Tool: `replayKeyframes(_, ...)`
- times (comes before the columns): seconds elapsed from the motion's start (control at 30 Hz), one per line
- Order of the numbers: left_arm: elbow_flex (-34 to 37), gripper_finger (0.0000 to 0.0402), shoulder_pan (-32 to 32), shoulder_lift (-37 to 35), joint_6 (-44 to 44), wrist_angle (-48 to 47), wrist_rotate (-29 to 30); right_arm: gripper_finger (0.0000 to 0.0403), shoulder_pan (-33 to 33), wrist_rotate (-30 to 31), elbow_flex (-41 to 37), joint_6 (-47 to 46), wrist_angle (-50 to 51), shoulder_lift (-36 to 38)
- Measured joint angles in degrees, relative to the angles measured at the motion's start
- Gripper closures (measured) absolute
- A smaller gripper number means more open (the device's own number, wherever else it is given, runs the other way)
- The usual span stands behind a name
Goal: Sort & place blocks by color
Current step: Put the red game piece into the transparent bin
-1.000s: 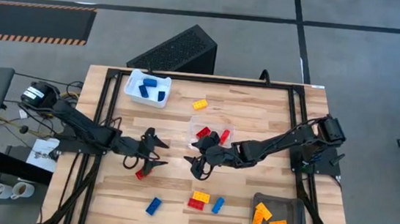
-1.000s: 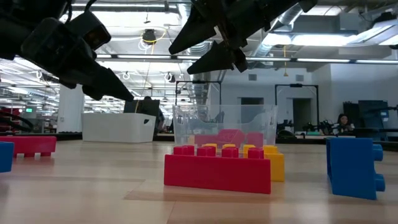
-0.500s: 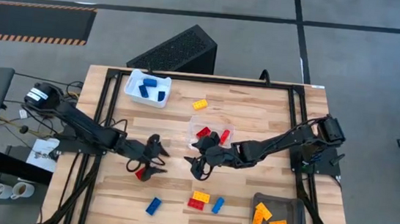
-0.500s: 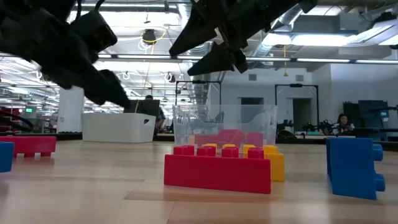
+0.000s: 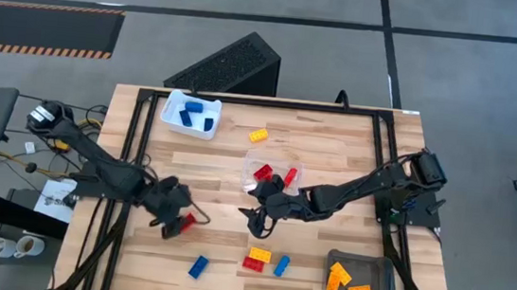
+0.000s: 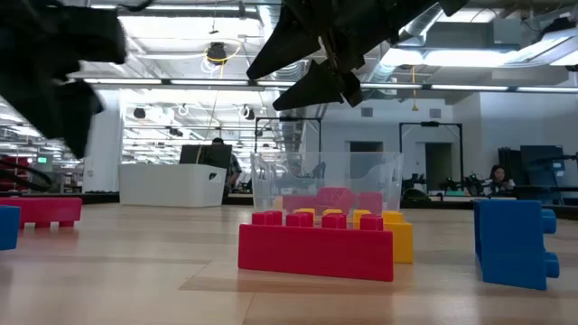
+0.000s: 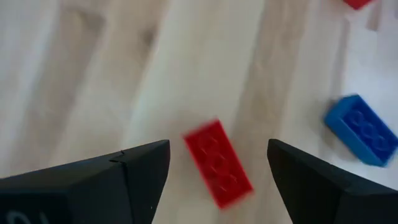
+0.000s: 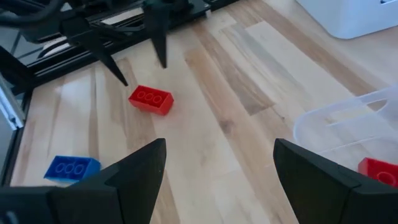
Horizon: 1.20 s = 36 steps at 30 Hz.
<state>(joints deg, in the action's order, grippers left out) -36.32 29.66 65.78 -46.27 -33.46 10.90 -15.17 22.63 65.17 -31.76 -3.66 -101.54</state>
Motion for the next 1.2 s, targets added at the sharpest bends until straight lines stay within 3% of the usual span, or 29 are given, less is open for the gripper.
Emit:
replayKeyframes(0.13,1.4,0.0156,5.2,0.0,-8.0,0.3,2.6,0.0085,-0.2,0.0,0.0,-1.3,-0.2,0.0)
replayKeyframes(0.3,1.7,0.0156,9.3,0.0,-13.2,0.6,10.2,0.0085,-0.6,0.0,0.0,-1.4,-2.0,0.0)
replayKeyframes(0.63,1.7,0.0126,11.5,1.5,-13.4,1.5,16.1,0.0085,-0.5,0.0,0.0,-0.8,-2.0,-0.1)
replayKeyframes(0.97,1.7,0.0079,11.5,11.9,-17.3,4.1,12.5,0.0085,-0.5,0.0,0.0,-0.6,-1.3,-0.1)
replayKeyframes(1.2,1.4,0.0083,11.2,20.2,-17.4,3.9,11.6,0.0085,-0.5,0.0,0.0,-0.7,-1.4,-0.1)
